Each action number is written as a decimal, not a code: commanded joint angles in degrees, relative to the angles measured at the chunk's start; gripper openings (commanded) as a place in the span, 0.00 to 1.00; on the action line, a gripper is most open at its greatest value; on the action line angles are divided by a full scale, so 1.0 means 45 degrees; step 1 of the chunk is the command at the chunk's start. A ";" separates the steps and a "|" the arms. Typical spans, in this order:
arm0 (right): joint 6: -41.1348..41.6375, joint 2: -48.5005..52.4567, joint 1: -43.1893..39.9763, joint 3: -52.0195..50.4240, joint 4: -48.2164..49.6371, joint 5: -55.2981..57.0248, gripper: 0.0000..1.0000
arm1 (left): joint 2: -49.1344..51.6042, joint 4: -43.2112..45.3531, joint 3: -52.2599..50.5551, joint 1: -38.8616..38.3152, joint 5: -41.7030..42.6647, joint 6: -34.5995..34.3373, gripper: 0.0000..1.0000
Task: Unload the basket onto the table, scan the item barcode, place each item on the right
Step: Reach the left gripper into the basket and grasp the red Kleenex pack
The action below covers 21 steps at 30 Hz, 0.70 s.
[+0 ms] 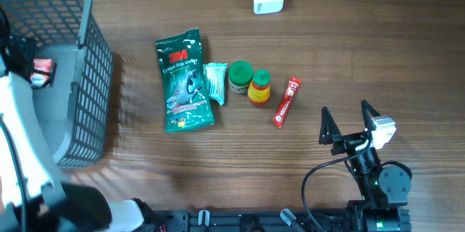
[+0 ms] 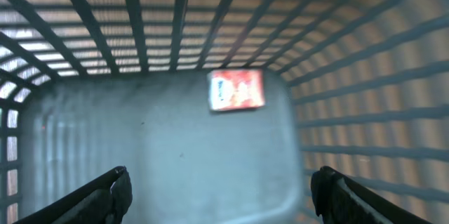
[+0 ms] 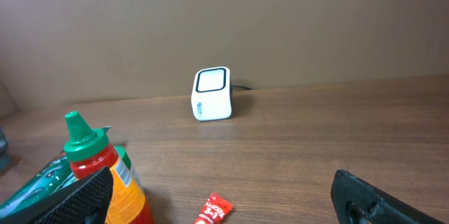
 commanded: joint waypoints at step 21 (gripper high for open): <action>0.0083 -0.0078 0.0083 -0.0015 0.0044 0.0131 1.00 | 0.6217 0.4109 -0.0374 0.0646 -0.0787 -0.0136 0.55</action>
